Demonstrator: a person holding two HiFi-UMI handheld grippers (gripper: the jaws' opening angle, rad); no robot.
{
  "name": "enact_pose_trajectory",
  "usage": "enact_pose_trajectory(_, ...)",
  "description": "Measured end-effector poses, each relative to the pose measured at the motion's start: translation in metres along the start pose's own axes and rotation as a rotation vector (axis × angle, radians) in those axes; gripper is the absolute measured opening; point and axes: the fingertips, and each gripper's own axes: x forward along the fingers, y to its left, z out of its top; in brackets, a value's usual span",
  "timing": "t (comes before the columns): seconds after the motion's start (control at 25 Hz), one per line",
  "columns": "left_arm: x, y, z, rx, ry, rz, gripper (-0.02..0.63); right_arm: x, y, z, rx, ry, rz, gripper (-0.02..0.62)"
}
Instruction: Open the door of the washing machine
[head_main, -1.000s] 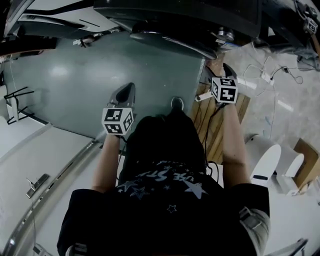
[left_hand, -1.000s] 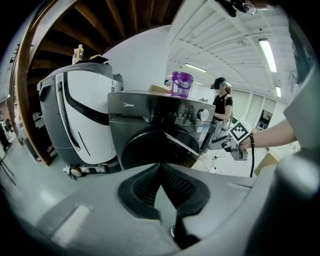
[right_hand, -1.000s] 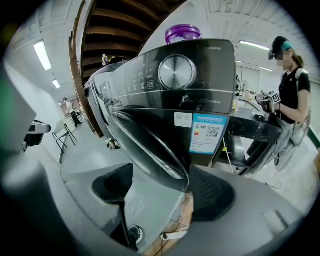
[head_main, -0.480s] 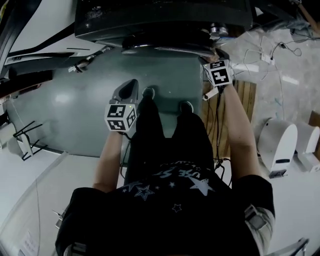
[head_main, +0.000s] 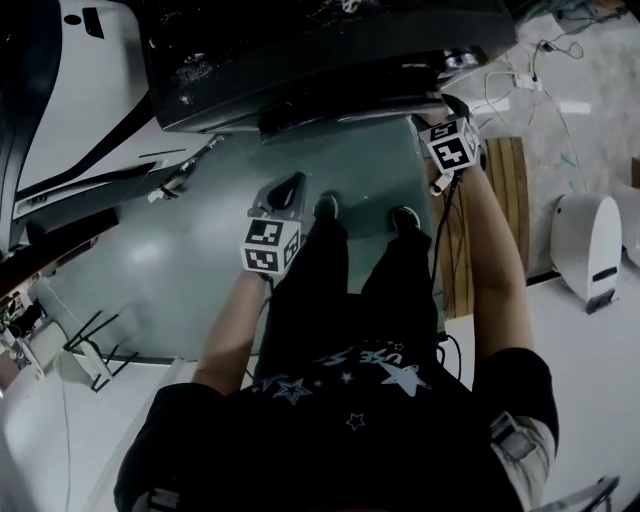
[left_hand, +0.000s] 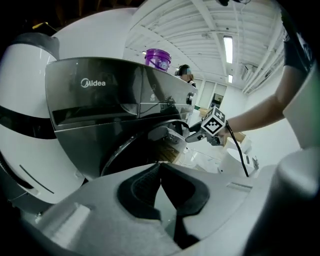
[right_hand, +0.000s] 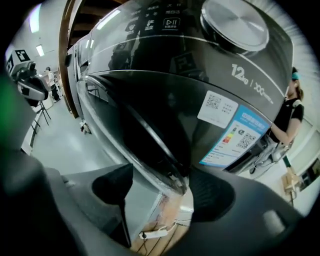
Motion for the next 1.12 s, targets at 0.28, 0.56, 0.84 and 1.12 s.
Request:
enact_pose_trajectory(0.28, 0.001, 0.036, -0.015, 0.053, 0.024, -0.077, 0.012, 0.009, 0.004, 0.004, -0.035, 0.038, -0.054, 0.353)
enact_pose_trajectory(0.56, 0.005, 0.057, -0.035, 0.08, 0.062, -0.13, 0.012, -0.003, 0.01, -0.006, 0.001, 0.071, -0.099, 0.351)
enact_pose_trajectory(0.84, 0.008, 0.051, -0.055, 0.15, 0.108, -0.216, 0.012, -0.027, 0.036, -0.034, 0.085, 0.099, -0.159, 0.35)
enact_pose_trajectory(1.12, 0.005, 0.036, -0.071, 0.204, 0.144, -0.253, 0.012, -0.065, 0.081, -0.076, 0.142, 0.137, -0.216, 0.296)
